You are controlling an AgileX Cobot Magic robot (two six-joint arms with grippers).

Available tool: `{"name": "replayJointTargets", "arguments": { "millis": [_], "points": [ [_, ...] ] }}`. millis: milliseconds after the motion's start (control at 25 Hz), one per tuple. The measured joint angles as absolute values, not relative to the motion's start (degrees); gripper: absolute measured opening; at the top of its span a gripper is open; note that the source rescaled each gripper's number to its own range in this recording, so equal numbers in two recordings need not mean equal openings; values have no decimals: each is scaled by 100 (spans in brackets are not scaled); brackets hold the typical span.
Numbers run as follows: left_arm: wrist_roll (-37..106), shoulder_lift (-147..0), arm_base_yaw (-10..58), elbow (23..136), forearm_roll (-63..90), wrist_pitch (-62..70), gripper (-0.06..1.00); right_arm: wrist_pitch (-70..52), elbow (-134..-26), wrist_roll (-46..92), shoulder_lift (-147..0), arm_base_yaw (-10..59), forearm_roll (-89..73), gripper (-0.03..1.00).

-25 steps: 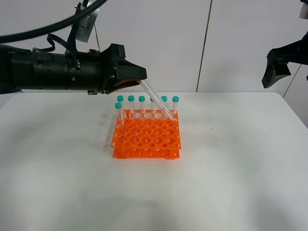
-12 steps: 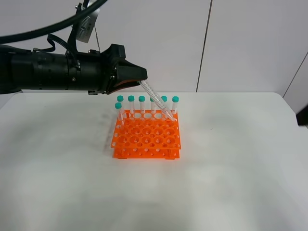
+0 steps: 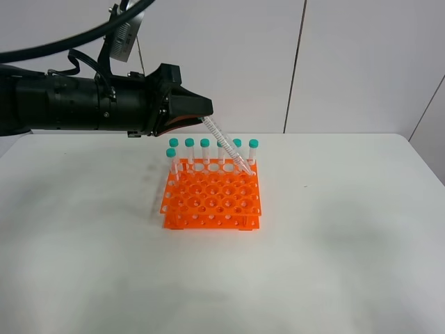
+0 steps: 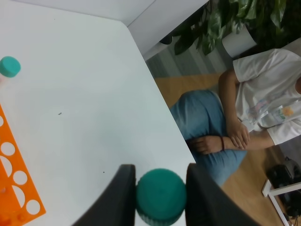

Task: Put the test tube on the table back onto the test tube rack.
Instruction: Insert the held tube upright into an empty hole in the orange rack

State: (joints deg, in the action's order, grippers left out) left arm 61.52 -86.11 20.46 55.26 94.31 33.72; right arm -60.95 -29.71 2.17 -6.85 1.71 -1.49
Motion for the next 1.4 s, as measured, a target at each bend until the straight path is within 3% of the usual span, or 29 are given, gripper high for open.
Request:
{"name": "replayJointTargets", "arguments": {
  "millis": [200,880,1200,1400],
  "points": [
    [6152,-8611,2046,5526,9431,3378,0,-5934,-2868,-46,9,171,-62,100],
    [6152,-8577,2046,5558,9309,3389,0,-5927,-2862,-87,31,171,-31,100],
    [5876,-8046,2046,5564,8342,3181,0,-5927,-2862,-87,31,171,-31,100],
    [5171,-7748,2046,5634,6917,2735,0,-5927,-2862,-87,31,171,-31,100]
  ]
}}
